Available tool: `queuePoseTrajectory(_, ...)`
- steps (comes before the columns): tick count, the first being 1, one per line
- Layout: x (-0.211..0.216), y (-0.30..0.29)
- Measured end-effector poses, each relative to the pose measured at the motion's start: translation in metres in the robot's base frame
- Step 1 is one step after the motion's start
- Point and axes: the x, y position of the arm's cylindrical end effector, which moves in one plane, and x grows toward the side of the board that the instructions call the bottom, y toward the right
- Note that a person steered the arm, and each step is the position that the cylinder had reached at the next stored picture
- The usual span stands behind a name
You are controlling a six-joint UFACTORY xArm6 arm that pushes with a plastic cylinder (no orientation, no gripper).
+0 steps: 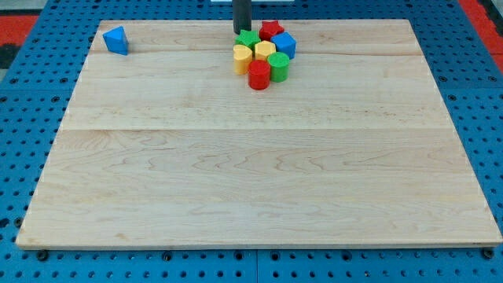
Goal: Move the red star away from the green star
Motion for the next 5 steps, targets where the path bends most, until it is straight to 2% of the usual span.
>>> queuePoseTrajectory(1, -0.019, 0.041)
queuePoseTrajectory(2, 0.003, 0.061)
queuePoseTrajectory(3, 0.147, 0.063)
queuePoseTrajectory(4, 0.184, 0.053)
queuePoseTrajectory(5, 0.204, 0.063)
